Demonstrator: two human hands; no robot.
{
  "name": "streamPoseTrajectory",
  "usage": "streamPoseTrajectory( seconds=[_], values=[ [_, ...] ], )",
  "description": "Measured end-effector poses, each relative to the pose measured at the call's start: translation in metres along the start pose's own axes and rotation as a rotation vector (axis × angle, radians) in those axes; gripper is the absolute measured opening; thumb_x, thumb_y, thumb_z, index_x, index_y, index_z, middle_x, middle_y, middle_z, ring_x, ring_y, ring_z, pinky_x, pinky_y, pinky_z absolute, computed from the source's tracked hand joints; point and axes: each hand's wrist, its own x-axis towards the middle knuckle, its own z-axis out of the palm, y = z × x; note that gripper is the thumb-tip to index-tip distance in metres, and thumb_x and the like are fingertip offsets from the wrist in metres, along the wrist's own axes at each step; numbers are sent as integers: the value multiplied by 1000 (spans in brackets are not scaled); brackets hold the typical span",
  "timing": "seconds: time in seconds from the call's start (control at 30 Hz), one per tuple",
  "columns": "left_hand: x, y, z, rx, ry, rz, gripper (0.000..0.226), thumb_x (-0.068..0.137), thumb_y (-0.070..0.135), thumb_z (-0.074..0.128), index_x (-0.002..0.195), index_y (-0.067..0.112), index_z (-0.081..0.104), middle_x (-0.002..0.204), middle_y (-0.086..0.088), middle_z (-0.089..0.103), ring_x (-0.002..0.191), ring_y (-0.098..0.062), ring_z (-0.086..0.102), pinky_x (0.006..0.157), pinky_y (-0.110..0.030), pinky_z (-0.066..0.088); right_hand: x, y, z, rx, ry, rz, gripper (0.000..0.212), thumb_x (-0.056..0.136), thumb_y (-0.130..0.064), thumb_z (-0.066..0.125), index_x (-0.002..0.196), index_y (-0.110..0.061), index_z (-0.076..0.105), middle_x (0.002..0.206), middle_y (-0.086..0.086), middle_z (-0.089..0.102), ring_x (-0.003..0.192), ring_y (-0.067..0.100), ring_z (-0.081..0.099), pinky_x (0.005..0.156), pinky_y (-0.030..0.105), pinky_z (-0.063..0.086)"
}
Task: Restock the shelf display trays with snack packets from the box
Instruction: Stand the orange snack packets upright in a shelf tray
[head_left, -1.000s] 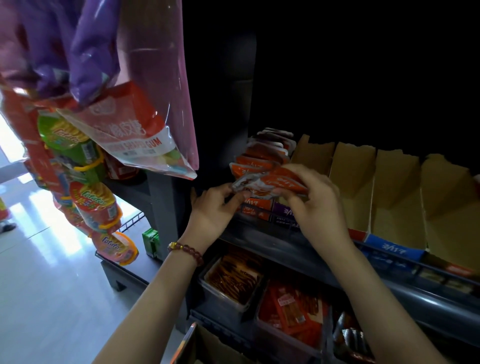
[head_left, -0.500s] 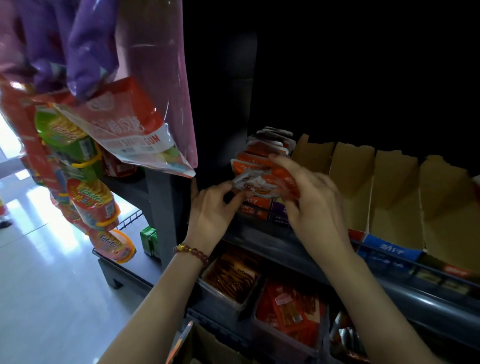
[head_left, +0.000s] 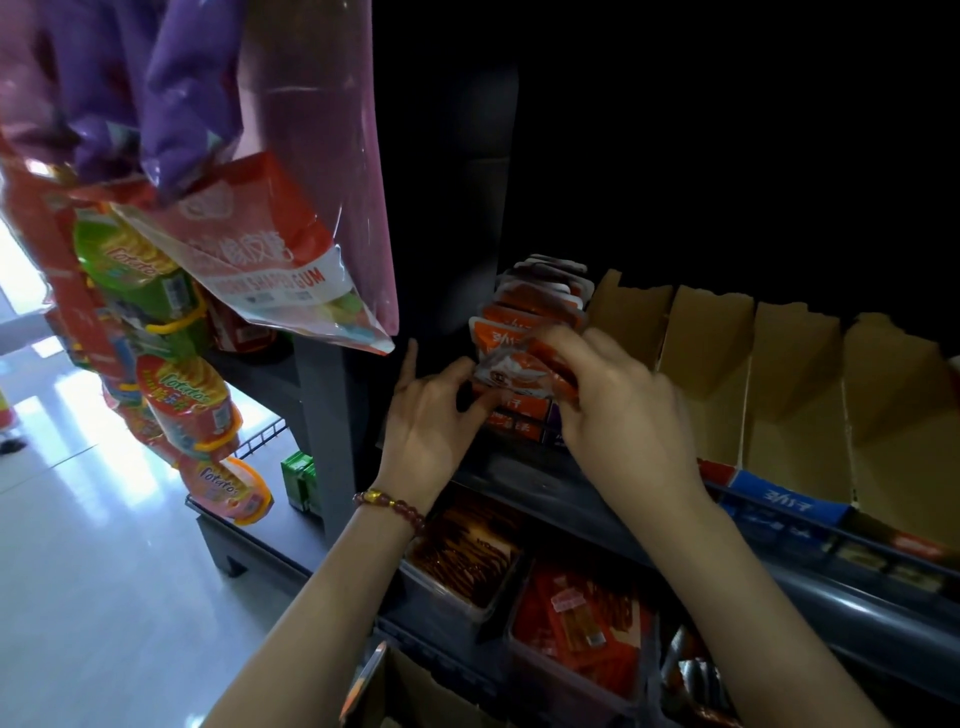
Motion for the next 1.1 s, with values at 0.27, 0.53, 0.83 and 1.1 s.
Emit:
streamPoseTrajectory(
  seconds=[0.27, 0.53, 0.83, 1.1],
  values=[
    [12, -16, 5, -65, -39, -46, 26, 84, 30, 69, 100, 12, 59, 91, 1, 69, 133, -26, 41, 105, -7, 1, 3, -8, 1, -36, -10, 19, 50, 72, 3, 72, 115, -19, 61, 90, 5, 63, 55, 32, 62, 41, 27, 43],
    [13, -27, 11, -51, -47, -27, 22, 85, 35, 68, 96, 24, 54, 97, 6, 70, 133, -30, 42, 96, 4, -8, 3, -16, 2, -76, -34, 81, 48, 72, 1, 73, 114, -18, 62, 93, 7, 63, 58, 33, 63, 43, 24, 37],
    [-1, -16, 10, 189, 3, 134, 48, 88, 51, 32, 111, 15, 54, 78, 3, 69, 76, -15, 65, 119, -31, 0, 8, -11, -1, 73, -74, 108, 40, 86, -5, 60, 122, -22, 58, 107, 2, 60, 85, 27, 64, 62, 32, 52],
    [3, -16, 13, 324, 50, 151, 50, 86, 29, 16, 106, 16, 60, 63, 2, 65, 69, -21, 64, 116, -42, 8, 9, -12, -8, 99, -147, 128, 34, 86, -46, 57, 113, -25, 58, 101, -5, 59, 82, 20, 62, 60, 32, 51]
  ],
)
